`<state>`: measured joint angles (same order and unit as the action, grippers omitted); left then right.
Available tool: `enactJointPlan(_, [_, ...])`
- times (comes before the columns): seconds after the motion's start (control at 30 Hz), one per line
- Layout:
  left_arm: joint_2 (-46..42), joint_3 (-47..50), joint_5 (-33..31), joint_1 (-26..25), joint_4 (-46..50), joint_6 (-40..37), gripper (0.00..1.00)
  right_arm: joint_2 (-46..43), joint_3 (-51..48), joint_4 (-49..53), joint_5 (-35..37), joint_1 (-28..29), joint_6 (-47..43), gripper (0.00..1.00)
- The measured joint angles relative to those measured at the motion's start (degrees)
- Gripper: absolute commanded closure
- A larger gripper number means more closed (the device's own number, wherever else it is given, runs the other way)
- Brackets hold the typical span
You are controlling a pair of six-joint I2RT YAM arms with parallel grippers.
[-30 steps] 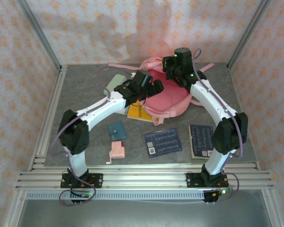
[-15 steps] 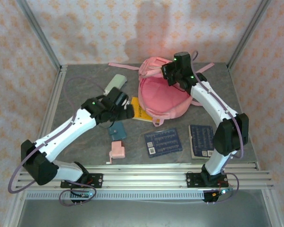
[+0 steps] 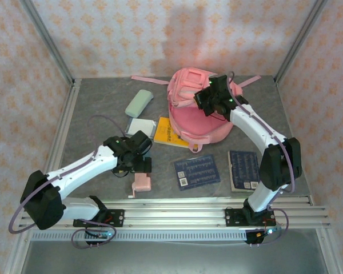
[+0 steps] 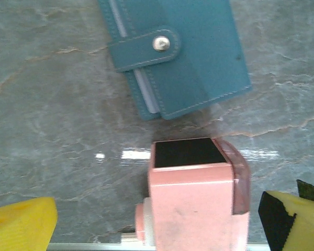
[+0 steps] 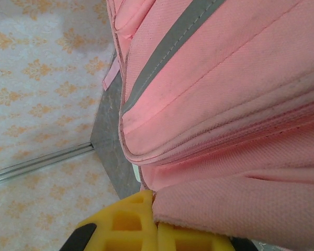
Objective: Pack books, pencil case, and school supplies into a backpack
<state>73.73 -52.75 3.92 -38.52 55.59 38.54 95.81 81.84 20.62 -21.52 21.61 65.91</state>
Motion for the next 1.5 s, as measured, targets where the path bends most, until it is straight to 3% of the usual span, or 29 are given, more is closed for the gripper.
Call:
enactJointPlan(0.23, [4.6,3.5,3.2,-0.9,-5.5,1.2,0.01,-0.4,-0.8,0.0,-0.1,0.2,0.0,1.00])
enactJointPlan(0.33, [6.1,4.5,3.9,-0.9,-7.2,2.1,0.06,-0.4,-1.3,0.0,-0.1,0.3,0.1,1.00])
enactJointPlan(0.77, [7.0,6.0,6.5,-0.9,-12.9,4.0,0.43,-0.5,-2.6,0.0,-0.2,0.5,0.0,1.00])
enactJointPlan(1.0, [7.9,5.5,6.7,-0.9,-13.0,4.0,0.34,-0.5,-2.6,0.0,-0.1,0.5,0.0,1.00])
enactJointPlan(1.23, [8.4,5.0,6.7,-0.9,-12.5,3.8,0.36,-0.5,-2.6,0.0,-0.1,0.5,0.0,1.00])
enactJointPlan(1.5, [9.7,5.0,6.7,-0.9,-12.5,3.5,0.27,-0.5,-2.6,0.0,-0.2,0.5,0.0,1.00])
